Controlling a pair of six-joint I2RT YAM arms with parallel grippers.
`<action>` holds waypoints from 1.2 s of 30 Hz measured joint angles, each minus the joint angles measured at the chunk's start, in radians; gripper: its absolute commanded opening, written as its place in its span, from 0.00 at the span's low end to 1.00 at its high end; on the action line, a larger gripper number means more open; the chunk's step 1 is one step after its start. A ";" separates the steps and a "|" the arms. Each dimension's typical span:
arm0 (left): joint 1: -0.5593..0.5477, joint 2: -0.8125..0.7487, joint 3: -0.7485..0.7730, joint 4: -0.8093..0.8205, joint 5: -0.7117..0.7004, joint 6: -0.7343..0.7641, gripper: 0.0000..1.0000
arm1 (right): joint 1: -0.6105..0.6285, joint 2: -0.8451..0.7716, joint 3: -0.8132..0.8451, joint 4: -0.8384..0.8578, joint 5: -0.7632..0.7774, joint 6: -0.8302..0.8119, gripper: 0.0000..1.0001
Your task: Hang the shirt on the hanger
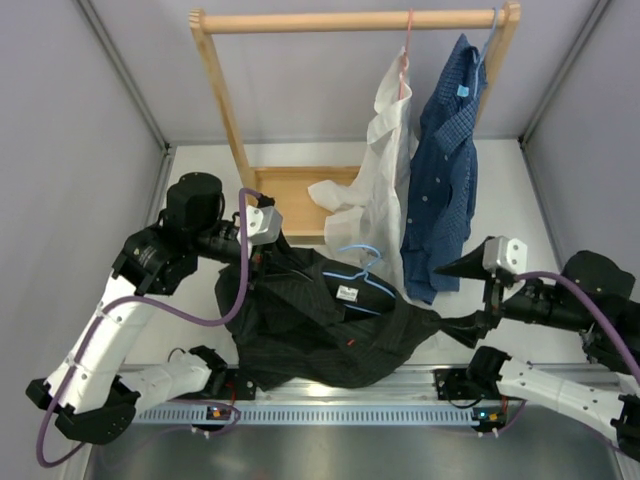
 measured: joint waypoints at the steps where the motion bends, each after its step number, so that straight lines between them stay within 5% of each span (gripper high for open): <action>1: 0.000 -0.005 0.005 -0.003 0.005 0.002 0.00 | 0.000 0.000 -0.010 -0.023 -0.007 -0.007 0.86; 5: 0.000 -0.012 0.023 -0.009 0.034 0.006 0.00 | 0.000 0.008 -0.066 -0.088 -0.048 -0.024 0.86; 14: 0.000 -0.012 0.031 -0.021 0.073 0.006 0.00 | 0.000 0.119 -0.138 -0.060 -0.248 -0.040 0.65; 17: 0.000 -0.014 0.038 -0.022 0.077 0.006 0.00 | 0.000 0.163 -0.143 -0.035 -0.266 -0.048 0.29; 18: 0.000 -0.015 0.039 -0.022 0.077 0.005 0.00 | 0.000 0.171 -0.143 -0.026 -0.269 -0.050 0.09; 19: 0.000 -0.017 0.040 -0.022 0.077 0.004 0.00 | 0.000 0.179 -0.143 -0.016 -0.274 -0.053 0.02; 27: 0.003 -0.025 0.055 -0.019 -0.002 -0.042 0.02 | 0.000 0.166 -0.143 0.042 -0.249 -0.024 0.00; 31: 0.002 -0.048 0.059 0.006 -0.138 -0.098 0.43 | 0.000 0.157 -0.142 0.098 -0.163 0.046 0.00; 32: 0.001 -0.058 0.059 0.013 -0.193 -0.114 0.72 | 0.000 0.159 -0.140 0.111 -0.142 0.067 0.00; 33: 0.001 -0.067 0.059 0.023 -0.244 -0.126 0.88 | 0.000 0.160 -0.138 0.125 -0.123 0.083 0.00; 34: 0.001 -0.077 0.059 0.035 -0.303 -0.149 0.98 | 0.000 0.161 -0.138 0.137 -0.108 0.098 0.00; 36: 0.001 -0.098 0.059 0.054 -0.409 -0.187 0.98 | 0.000 0.168 -0.129 0.148 -0.085 0.119 0.00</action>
